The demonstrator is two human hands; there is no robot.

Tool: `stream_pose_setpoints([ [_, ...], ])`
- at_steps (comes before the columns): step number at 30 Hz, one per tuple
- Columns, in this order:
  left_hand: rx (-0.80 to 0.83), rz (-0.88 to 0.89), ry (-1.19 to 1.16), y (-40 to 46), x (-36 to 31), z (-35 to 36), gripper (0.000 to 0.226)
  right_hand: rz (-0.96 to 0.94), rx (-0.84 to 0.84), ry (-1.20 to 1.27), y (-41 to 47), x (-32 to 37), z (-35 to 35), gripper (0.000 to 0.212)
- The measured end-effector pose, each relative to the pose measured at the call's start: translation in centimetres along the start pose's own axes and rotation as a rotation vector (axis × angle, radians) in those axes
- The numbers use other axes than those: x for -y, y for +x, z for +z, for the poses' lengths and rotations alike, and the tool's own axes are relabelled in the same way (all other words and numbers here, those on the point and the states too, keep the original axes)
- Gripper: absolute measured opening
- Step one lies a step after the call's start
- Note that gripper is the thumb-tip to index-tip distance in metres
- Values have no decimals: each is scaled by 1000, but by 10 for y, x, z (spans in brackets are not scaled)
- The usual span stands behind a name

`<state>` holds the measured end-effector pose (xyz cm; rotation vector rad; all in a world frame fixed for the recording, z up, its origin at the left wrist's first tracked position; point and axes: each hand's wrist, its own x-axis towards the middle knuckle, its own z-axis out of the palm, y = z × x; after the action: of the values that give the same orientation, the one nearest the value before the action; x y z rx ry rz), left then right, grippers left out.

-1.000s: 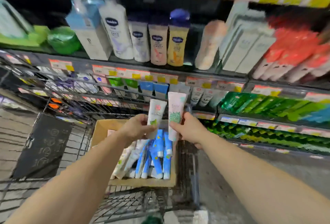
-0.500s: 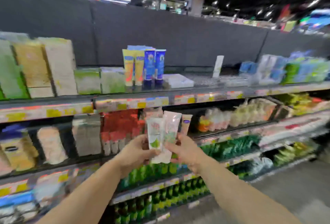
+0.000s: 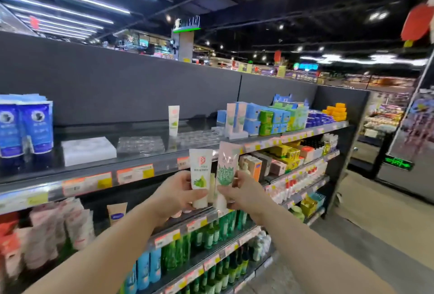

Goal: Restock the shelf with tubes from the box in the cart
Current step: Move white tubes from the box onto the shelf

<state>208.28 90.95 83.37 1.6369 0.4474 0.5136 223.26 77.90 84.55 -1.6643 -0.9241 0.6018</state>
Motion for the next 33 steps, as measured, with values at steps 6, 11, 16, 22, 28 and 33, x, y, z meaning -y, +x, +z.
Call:
stream_pose_setpoints([
  [6,-97,22,54,112,-14,-17,36,-52,-146,-2,92,-11,-72,25],
  [11,-138,47,60,205,-33,-11,35,-82,-277,-6,174,-14,-134,22],
  [16,-200,26,73,259,-27,3,32,-168,-361,-86,256,-17,-165,25],
  [22,-324,38,199,288,-29,18,33,-342,-265,-112,337,-16,-172,20],
  [28,-409,-7,242,305,-29,31,31,-391,-204,-115,384,-33,-171,40],
  [33,-424,-23,305,307,-28,43,32,-415,-172,-112,398,-49,-165,37],
])
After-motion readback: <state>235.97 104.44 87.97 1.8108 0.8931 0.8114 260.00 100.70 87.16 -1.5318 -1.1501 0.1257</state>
